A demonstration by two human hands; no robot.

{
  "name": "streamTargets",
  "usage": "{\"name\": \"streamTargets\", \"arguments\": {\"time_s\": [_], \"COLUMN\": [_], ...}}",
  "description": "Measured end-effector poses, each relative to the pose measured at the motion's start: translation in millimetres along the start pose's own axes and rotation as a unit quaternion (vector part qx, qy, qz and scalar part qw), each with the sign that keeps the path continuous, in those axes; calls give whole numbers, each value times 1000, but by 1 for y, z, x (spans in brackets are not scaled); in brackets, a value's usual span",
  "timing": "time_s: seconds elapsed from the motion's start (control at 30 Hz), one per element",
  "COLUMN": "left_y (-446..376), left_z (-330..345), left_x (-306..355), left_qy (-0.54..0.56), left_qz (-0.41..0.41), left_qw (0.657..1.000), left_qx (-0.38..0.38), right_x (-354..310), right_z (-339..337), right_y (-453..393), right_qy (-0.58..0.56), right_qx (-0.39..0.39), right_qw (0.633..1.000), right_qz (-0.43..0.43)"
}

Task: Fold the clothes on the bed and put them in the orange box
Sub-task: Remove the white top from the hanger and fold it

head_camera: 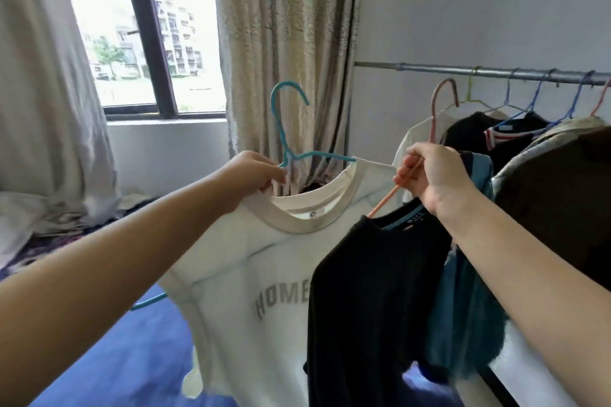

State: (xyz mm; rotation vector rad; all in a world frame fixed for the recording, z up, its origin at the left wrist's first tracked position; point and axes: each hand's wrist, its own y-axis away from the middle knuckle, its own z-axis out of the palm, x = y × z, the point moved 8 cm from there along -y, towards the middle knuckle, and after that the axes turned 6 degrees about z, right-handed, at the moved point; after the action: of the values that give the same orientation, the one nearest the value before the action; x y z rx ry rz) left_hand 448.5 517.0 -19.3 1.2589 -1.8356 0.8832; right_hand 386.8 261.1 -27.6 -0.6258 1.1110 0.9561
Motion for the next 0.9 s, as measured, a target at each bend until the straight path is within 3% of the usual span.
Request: {"name": "streamTargets", "arguments": {"time_s": [0.13, 0.2, 0.33, 0.5, 0.6, 0.77, 0.83, 0.9], "left_y": [18, 20, 19, 0, -18, -37, -44, -52], "left_z": [-59, -80, -116, -154, -176, -205, -220, -237], "left_x": [-42, -58, -92, -146, -173, -214, -234, -257], "left_qy": [-28, -97, -349, -493, -567, -654, -653, -630], "left_qz": [-19, -3, 21, -38, -78, -120, -131, -136], "left_qw": [999, 994, 934, 869, 820, 738, 733, 752], "left_qx": [42, 59, 68, 28, -22, -116, -136, -138], "right_x": [32, 48, 86, 121, 132, 151, 166, 178], "right_z": [53, 75, 126, 180, 209, 257, 275, 287], "right_y": [7, 6, -11, -48, -71, -94, -102, -104], "right_qy": [2, 0, 2, -1, 64, 222, 250, 280], "right_qx": [-18, -34, -77, -82, -75, -76, -66, -50], "right_qw": [1000, 999, 994, 993, 994, 960, 949, 938], "right_qz": [23, 38, 73, 90, 46, -155, -179, -199]}}
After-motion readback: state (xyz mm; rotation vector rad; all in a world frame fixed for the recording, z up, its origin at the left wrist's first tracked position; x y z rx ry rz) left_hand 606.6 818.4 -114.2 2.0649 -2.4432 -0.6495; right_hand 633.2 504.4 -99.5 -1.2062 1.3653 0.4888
